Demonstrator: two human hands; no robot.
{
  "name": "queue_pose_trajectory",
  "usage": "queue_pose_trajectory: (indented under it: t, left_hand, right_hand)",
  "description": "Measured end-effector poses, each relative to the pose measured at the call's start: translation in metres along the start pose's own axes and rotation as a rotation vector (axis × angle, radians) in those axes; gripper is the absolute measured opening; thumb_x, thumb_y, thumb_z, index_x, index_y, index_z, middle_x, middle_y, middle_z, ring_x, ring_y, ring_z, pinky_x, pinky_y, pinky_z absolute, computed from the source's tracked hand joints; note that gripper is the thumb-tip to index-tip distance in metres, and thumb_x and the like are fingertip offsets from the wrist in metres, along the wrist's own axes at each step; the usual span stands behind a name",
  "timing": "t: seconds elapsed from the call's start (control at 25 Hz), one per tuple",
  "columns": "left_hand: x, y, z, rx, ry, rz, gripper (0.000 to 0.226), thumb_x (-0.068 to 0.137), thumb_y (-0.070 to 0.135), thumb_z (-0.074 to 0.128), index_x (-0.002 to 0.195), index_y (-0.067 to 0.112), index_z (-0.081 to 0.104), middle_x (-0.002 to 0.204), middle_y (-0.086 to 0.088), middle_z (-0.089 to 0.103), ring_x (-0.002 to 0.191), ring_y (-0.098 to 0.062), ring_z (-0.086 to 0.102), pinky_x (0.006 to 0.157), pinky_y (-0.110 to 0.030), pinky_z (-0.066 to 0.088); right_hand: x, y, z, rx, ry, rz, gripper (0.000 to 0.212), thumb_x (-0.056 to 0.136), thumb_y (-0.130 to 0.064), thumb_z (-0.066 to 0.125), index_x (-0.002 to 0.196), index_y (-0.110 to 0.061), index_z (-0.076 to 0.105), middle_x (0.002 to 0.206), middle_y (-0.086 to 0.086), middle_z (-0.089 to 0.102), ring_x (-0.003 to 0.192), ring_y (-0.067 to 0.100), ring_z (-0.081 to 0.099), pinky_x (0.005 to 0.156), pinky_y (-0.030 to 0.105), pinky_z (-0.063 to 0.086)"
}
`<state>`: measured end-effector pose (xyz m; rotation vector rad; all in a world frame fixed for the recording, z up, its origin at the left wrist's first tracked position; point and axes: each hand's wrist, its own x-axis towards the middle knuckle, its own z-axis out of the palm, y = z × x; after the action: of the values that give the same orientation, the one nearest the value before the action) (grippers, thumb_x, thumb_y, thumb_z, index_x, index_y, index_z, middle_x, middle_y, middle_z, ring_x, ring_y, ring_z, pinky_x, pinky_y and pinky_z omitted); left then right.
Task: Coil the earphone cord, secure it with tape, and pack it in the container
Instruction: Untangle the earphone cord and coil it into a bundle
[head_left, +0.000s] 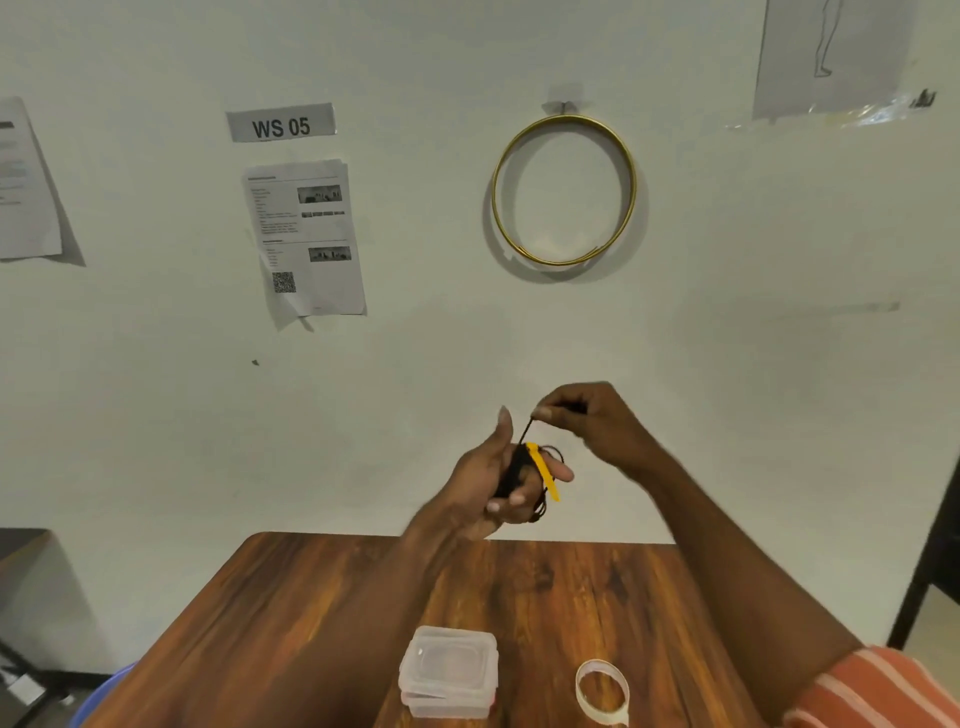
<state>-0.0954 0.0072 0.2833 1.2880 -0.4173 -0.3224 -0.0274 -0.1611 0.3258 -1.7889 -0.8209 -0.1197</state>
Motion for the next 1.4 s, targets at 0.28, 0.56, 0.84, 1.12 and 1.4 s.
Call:
queue_pose_trajectory:
  t: [0.28, 0.56, 0.84, 1.12, 1.4]
  left_hand:
    - [0.008, 0.013, -0.011, -0.365, 0.149, 0.128, 0.06, 0.096, 0.046, 0.037, 0.074, 0.003, 0.072, 0.034, 0.006, 0.037, 0.024, -0.002, 0.028, 0.03, -0.015, 0.021]
    - [-0.015, -0.003, -0.026, -0.38, 0.149, 0.028, 0.04, 0.079, 0.039, 0.073, 0.08, -0.001, 0.069, 0.04, 0.004, 0.046, 0.028, -0.004, 0.039, 0.035, -0.016, 0.031]
    - [-0.025, -0.013, -0.026, -0.187, 0.488, -0.107, 0.027, 0.087, 0.022, 0.067, 0.091, -0.004, 0.063, 0.044, 0.004, 0.039, 0.033, -0.006, 0.032, 0.038, -0.018, 0.029]
    - [-0.021, -0.024, -0.028, 0.111, 0.667, -0.058, 0.016, 0.085, 0.012, 0.071, 0.082, -0.004, 0.069, 0.047, 0.001, 0.034, 0.038, -0.009, 0.025, 0.041, -0.019, 0.019]
    - [-0.019, -0.036, -0.036, -0.003, 0.794, -0.004, 0.016, 0.084, 0.012, 0.072, 0.074, 0.001, 0.064, 0.047, 0.001, 0.035, 0.034, -0.009, 0.025, 0.04, -0.018, 0.018]
  right_hand:
    - [-0.045, 0.027, 0.066, 0.883, -0.048, 0.384, 0.039, 0.097, -0.049, 0.05, 0.08, -0.016, 0.063, 0.059, -0.002, 0.029, 0.044, 0.006, 0.02, 0.038, 0.02, 0.017]
    - [-0.049, 0.02, 0.07, 0.723, -0.021, 0.416, 0.018, 0.099, -0.016, 0.053, 0.101, -0.01, 0.071, 0.056, -0.005, 0.029, 0.043, 0.005, 0.021, 0.036, 0.017, 0.018]
    - [-0.064, 0.028, 0.077, 0.525, 0.025, 0.482, 0.023, 0.099, -0.02, 0.055, 0.078, -0.013, 0.057, 0.054, -0.005, 0.031, 0.043, 0.006, 0.022, 0.038, 0.02, 0.018]
    - [-0.081, 0.039, 0.086, 0.642, 0.072, 0.522, 0.019, 0.099, -0.02, 0.055, 0.108, -0.01, 0.068, 0.055, -0.004, 0.043, 0.044, 0.008, 0.033, 0.043, 0.022, 0.03]
    - [-0.09, 0.039, 0.07, 0.401, -0.007, 0.494, 0.021, 0.098, -0.007, 0.055, 0.103, -0.007, 0.075, 0.075, 0.004, 0.072, 0.066, 0.015, 0.064, 0.068, 0.031, 0.057]
